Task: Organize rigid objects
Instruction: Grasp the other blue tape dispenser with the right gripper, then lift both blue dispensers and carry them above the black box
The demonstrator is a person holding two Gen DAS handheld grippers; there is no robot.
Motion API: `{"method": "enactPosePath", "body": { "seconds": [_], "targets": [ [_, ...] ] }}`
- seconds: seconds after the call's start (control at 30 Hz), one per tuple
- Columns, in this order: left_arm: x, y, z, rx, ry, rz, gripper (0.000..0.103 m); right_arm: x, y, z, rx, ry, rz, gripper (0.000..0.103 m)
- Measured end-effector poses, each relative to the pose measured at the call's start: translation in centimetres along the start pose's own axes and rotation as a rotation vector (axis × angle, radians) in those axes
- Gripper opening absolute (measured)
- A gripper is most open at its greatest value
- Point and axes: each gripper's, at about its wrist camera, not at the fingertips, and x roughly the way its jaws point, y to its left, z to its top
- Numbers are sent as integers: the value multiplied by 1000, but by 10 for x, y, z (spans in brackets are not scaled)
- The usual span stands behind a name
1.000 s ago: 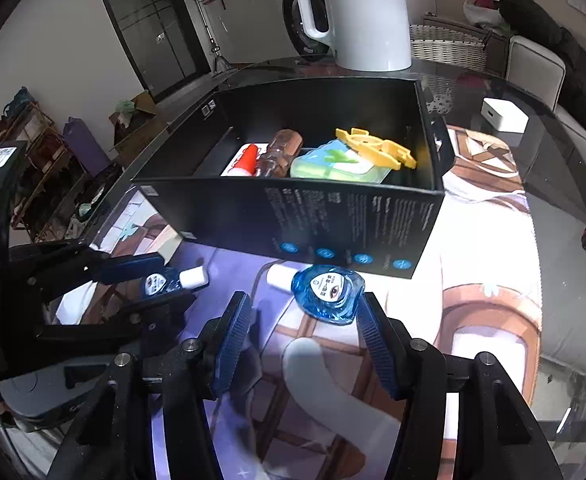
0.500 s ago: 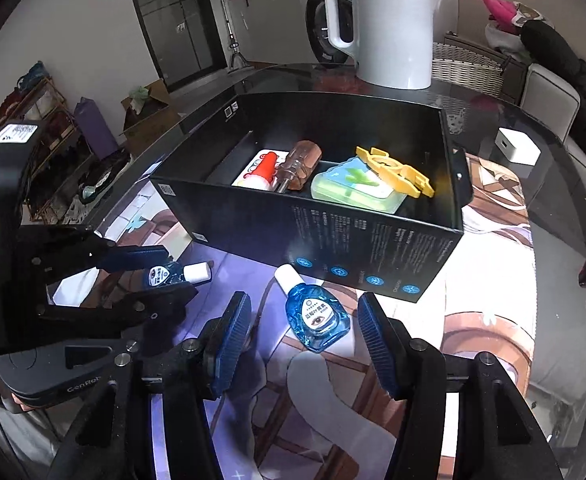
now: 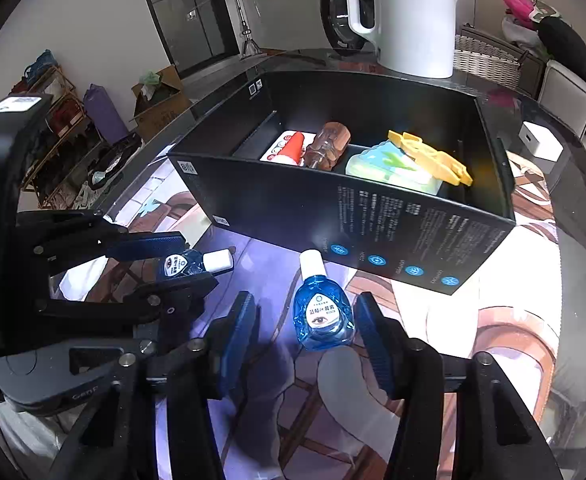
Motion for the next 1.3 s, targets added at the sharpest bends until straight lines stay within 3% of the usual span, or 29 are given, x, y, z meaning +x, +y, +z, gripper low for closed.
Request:
{"method": "enactPosePath", "body": {
  "seconds": [0.07, 0.37, 0.5, 0.63, 0.93, 1.13, 1.3],
  "targets": [
    [-1, -1, -1, 5, 0, -2, 36, 1, 4, -2, -22, 16, 5, 31],
    [-3, -10, -5, 28, 3, -29, 40, -4, 7, -10, -15, 34, -20, 31],
    [-2, -6, -3, 8, 7, -39, 29, -1, 12, -8, -46, 29, -51, 35],
    [-3, -9, -4, 19, 0, -27, 29, -1, 17, -14, -84, 11, -67, 30],
    [-9, -10, -4, 23, -19, -28, 29, -13, 12, -19, -55, -27, -41, 30],
    [-37, -15, -4, 46, -132, -5, 29, -41, 18, -20, -46, -138, -36, 30],
    [-76, -19, -3, 80, -311, 58, 29, -73, 24, -19, -38, -279, -59, 30]
  ]
}}
